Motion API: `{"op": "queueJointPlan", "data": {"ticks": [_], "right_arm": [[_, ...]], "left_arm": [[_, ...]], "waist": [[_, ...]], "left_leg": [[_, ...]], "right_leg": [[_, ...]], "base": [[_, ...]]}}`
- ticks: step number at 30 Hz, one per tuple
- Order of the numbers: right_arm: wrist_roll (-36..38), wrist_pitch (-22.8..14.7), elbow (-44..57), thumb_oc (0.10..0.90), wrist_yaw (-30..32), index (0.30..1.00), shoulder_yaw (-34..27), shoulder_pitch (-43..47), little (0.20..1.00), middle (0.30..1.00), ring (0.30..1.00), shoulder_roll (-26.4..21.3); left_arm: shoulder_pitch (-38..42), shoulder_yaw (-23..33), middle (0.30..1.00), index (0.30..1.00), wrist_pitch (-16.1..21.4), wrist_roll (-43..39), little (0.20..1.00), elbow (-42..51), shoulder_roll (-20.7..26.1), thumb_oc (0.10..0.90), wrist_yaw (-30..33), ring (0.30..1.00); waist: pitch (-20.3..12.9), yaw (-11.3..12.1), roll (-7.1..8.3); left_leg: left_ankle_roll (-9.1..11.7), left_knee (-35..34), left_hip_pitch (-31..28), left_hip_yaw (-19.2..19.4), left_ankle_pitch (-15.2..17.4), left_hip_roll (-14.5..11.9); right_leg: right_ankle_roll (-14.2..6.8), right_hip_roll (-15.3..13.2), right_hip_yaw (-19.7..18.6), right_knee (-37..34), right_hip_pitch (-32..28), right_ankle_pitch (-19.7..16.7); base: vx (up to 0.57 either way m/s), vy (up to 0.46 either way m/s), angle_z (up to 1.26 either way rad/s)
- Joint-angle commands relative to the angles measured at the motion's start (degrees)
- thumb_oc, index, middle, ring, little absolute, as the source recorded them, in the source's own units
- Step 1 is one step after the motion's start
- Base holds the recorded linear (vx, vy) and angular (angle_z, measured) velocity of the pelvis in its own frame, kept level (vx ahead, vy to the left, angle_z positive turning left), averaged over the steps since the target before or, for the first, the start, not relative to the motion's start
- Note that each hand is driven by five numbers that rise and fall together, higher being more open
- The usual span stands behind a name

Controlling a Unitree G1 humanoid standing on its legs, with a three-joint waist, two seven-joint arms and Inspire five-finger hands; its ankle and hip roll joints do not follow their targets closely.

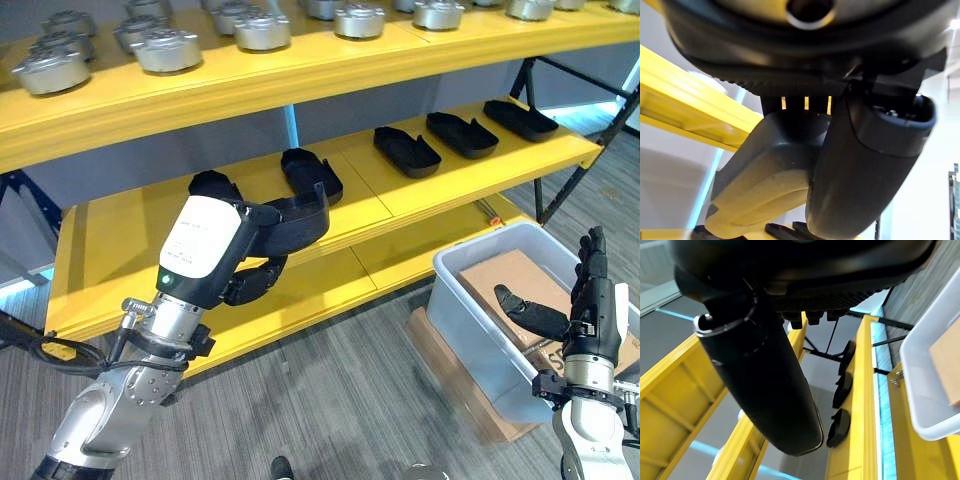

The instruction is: Move parts from the plastic box to the shelf.

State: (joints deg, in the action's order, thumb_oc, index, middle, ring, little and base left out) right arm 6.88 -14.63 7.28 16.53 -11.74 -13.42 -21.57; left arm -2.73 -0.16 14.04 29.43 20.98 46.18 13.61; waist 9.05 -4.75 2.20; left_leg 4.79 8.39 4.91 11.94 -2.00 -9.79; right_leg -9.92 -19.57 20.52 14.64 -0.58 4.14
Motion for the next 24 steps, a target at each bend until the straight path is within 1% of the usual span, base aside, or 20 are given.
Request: {"op": "queueJointPlan", "data": {"ticks": [1, 2, 3, 4, 5, 6, 7, 8, 9, 10, 11, 12, 13, 14, 15, 17, 18, 19, 21, 24], "right_arm": [[-1.3, -5.3, 7.9, 0.9, 0.0, 1.0, -0.8, 5.2, 1.0, 1.0, 1.0, -1.0], [-1.8, -5.4, 7.9, 0.9, 0.3, 1.0, -0.2, 5.4, 1.0, 1.0, 1.0, -0.6], [-2.1, -5.3, 7.6, 0.9, 0.6, 1.0, 0.5, 6.0, 1.0, 1.0, 1.0, -0.4], [-2.4, -5.4, 7.2, 0.9, 0.8, 1.0, 1.5, 6.5, 1.0, 1.0, 1.0, -0.2], [-2.4, -5.5, 7.2, 0.9, 0.8, 1.0, 1.6, 6.6, 1.0, 1.0, 1.0, -0.2], [-2.2, -5.5, 6.8, 0.9, 0.6, 1.0, 1.9, 6.7, 1.0, 1.0, 1.0, -0.2], [-1.7, -5.6, 6.4, 0.9, 0.0, 1.0, 2.1, 6.7, 1.0, 1.0, 1.0, -0.2], [-0.9, -5.6, 5.8, 0.9, -0.9, 1.0, 2.2, 6.6, 1.0, 1.0, 1.0, -0.4], [-0.5, -5.6, 5.7, 0.9, -1.3, 1.0, 2.1, 6.4, 1.0, 1.0, 1.0, -0.5], [-0.1, -5.6, 5.6, 0.9, -2.0, 1.0, 2.2, 6.1, 1.0, 1.0, 1.0, -0.8], [0.3, -5.7, 5.5, 0.9, -2.6, 1.0, 2.4, 5.6, 1.0, 1.0, 1.0, -1.3], [0.4, -5.7, 5.5, 0.9, -2.6, 1.0, 2.3, 5.6, 1.0, 1.0, 1.0, -1.3], [1.2, -5.9, 5.6, 0.9, -3.1, 1.0, 2.7, 5.4, 1.0, 1.0, 1.0, -1.1], [2.4, -5.8, 5.3, 0.9, -3.7, 1.0, 3.0, 5.1, 1.0, 1.0, 1.0, -0.9], [3.9, -5.6, 5.3, 0.9, -4.2, 1.0, 3.1, 4.7, 1.0, 1.0, 1.0, -0.4], [9.3, -5.1, 3.6, 0.9, -5.4, 1.0, 4.7, 5.2, 1.0, 1.0, 1.0, 0.8], [15.1, -4.3, 2.8, 0.9, -7.0, 1.0, 5.8, 5.0, 1.0, 1.0, 1.0, 2.0], [17.6, -4.3, 2.7, 0.9, -7.2, 1.0, 6.2, 4.7, 1.0, 1.0, 1.0, 2.4], [19.1, -3.8, 3.1, 0.9, -8.0, 1.0, 6.1, 3.2, 1.0, 1.0, 1.0, 2.2], [19.3, -3.8, 3.7, 0.9, -8.4, 1.0, 5.4, 2.0, 1.0, 1.0, 1.0, 1.9]], "left_arm": [[5.8, 6.6, 0.3, 0.3, 1.5, -3.1, 0.3, 4.7, 2.8, 0.4, 7.7, 0.3], [5.6, 6.7, 0.3, 0.3, 1.3, -2.4, 0.3, 4.5, 2.9, 0.4, 8.1, 0.3], [5.7, 6.3, 0.3, 0.3, 1.3, -2.1, 0.3, 4.4, 3.0, 0.4, 8.3, 0.3], [5.7, 6.4, 0.3, 0.3, 1.2, -1.3, 0.3, 4.2, 3.3, 0.4, 8.7, 0.3], [5.7, 6.4, 0.3, 0.3, 1.3, -1.3, 0.3, 4.1, 3.3, 0.4, 8.7, 0.3], [5.9, 6.1, 0.3, 0.3, 1.3, -1.3, 0.3, 4.0, 3.2, 0.4, 8.5, 0.3], [6.0, 5.8, 0.3, 0.3, 1.3, -1.6, 0.3, 3.7, 2.8, 0.4, 8.1, 0.3], [6.5, 5.1, 0.3, 0.3, 1.5, -2.1, 0.3, 3.4, 1.9, 0.4, 7.6, 0.3], [6.7, 4.9, 0.3, 0.3, 1.4, -2.5, 0.3, 3.2, 1.6, 0.4, 7.3, 0.3], [6.8, 4.3, 0.3, 0.3, 1.2, -2.9, 0.3, 2.9, 0.8, 0.4, 6.6, 0.3], [6.9, 4.0, 0.3, 0.3, 0.6, -3.0, 0.3, 2.4, -0.3, 0.4, 6.1, 0.3], [6.9, 4.0, 0.3, 0.3, 0.6, -3.0, 0.3, 2.4, -0.4, 0.4, 6.0, 0.3], [6.7, 4.0, 0.3, 0.3, 0.4, -2.6, 0.3, 2.3, -0.9, 0.4, 5.9, 0.3], [6.3, 4.0, 0.3, 0.3, 0.3, -2.6, 0.3, 2.0, -1.5, 0.4, 5.8, 0.3], [5.8, 4.4, 0.3, 0.3, 0.4, -2.3, 0.3, 2.2, -1.9, 0.4, 5.5, 0.3], [4.7, 4.9, 0.3, 0.3, 0.5, -2.2, 0.3, 2.4, -2.7, 0.4, 5.3, 0.3], [3.7, 5.7, 0.3, 0.3, 0.4, -2.6, 0.3, 2.7, -3.1, 0.4, 5.3, 0.3], [3.0, 6.1, 0.3, 0.3, 0.4, -2.6, 0.3, 3.0, -3.1, 0.4, 5.3, 0.3], [2.4, 6.3, 0.3, 0.3, 0.4, -2.6, 0.3, 3.2, -3.2, 0.4, 5.0, 0.3], [1.7, 6.5, 0.3, 0.3, 0.3, -2.6, 0.3, 3.2, -3.4, 0.4, 4.7, 0.3]], "waist": [[-1.6, -1.9, 2.2], [-1.6, -1.8, 2.22], [-1.3, -1.7, 1.92], [-0.8, -1.8, 0.24], [-1.0, -1.8, 0.42], [-0.8, -2.4, -0.44], [-0.9, -3.0, -0.94], [-1.3, -3.4, -1.2], [-1.6, -3.5, -1.19], [-1.9, -3.7, -1.13], [-2.5, -3.6, -0.89], [-2.6, -3.5, -0.95], [-3.1, -3.4, -0.49], [-3.5, -3.4, -0.09], [-3.9, -3.2, 0.18], [-4.5, -2.5, 0.06], [-4.8, -1.7, -0.02], [-5.0, -1.6, -0.07], [-5.0, -1.8, -0.38], [-4.7, -1.9, -0.79]], "left_leg": [[-1.9, 3.3, -4.9, -0.5, 11.5, 0.7], [-2.6, 2.2, -5.1, -0.1, 11.2, 2.2], [-3.4, 1.2, -5.4, 0.3, 10.8, 3.3], [-4.3, -1.9, -6.6, 0.7, 9.8, 3.9], [-4.4, -2.6, -6.7, 0.9, 9.2, 4.1], [-5.1, -4.3, -7.2, 0.9, 8.4, 4.6], [-5.6, -6.2, -7.4, 0.9, 7.1, 4.9], [-5.8, -8.6, -7.7, 0.9, 5.3, 5.2], [-5.8, -9.8, -8.0, 0.9, 4.8, 5.6], [-6.0, -10.8, -8.3, 0.7, 4.3, 6.1], [-5.8, -11.8, -8.7, 0.5, 3.8, 7.0], [-5.7, -11.8, -8.5, 0.6, 3.5, 6.9], [-5.7, -12.1, -8.4, 0.5, 3.4, 7.4], [-5.3, -12.2, -8.2, 0.2, 3.1, 7.8], [-5.1, -12.4, -8.2, 0.2, 2.9, 8.3], [-4.4, -12.6, -7.7, 0.5, 2.0, 7.9], [-3.7, -13.0, -7.0, 1.1, 1.1, 7.5], [-3.6, -13.2, -6.7, 0.9, 0.7, 7.5], [-2.8, -13.4, -5.8, 0.2, -0.3, 7.3], [-2.2, -13.4, -5.1, 0.0, -1.0, 7.0]], "right_leg": [[-4.1, -6.5, -6.9, -4.7, 3.9, -18.6], [-4.3, -7.5, -7.4, -5.3, 4.6, -21.4], [-4.6, -8.8, -7.4, -5.5, 5.8, -24.7], [-3.3, -7.6, -7.3, -3.2, 7.8, -21.4], [-3.2, -7.8, -7.5, -3.0, 8.3, -21.4], [-2.4, -4.6, -8.1, 0.5, 9.0, -18.3], [-1.1, 0.1, -9.1, 3.4, 9.9, -13.5], [0.3, 5.9, -10.2, 5.9, 10.7, -9.2], [0.7, 8.6, -11.0, 5.9, 10.7, -6.9], [1.5, 12.5, -10.9, 7.0, 10.7, -4.1], [3.1, 16.1, -10.8, 6.7, 10.0, -0.8], [3.3, 16.2, -10.8, 6.3, 10.1, -1.3], [4.0, 17.6, -11.1, 4.2, 8.7, -0.3], [4.5, 18.3, -12.6, 0.7, 7.2, 0.1], [4.6, 17.8, -13.2, -2.7, 5.6, -0.3], [4.8, 18.6, -14.8, -6.9, 3.8, -1.2], [4.7, 18.2, -13.9, -10.3, 2.8, -2.2], [4.6, 18.0, -13.5, -11.6, 2.1, -2.7], [4.8, 18.2, -13.1, -13.5, 1.3, -3.2], [5.1, 18.1, -12.2, -14.5, 0.8, -3.3]], "base": [[-0.05, 0.308, 0.12], [-0.07, 0.289, 0.08], [-0.09, 0.456, -0.03], [-0.08, 0.346, -0.17], [-0.07, 0.392, -0.24], [-0.05, 0.255, -0.17], [-0.05, 0.329, -0.12], [-0.02, 0.198, -0.19], [0.0, 0.161, -0.17], [0.01, 0.132, -0.15], [-0.01, 0.099, -0.06], [-0.01, 0.027, 0.04], [-0.01, -0.038, 0.12], [0.01, -0.037, 0.2], [0.02, -0.062, 0.16], [-0.03, -0.101, 0.02], [-0.07, -0.125, -0.07], [-0.07, -0.112, -0.02], [-0.05, -0.074, 0.03], [-0.04, -0.062, 0.14]]}}
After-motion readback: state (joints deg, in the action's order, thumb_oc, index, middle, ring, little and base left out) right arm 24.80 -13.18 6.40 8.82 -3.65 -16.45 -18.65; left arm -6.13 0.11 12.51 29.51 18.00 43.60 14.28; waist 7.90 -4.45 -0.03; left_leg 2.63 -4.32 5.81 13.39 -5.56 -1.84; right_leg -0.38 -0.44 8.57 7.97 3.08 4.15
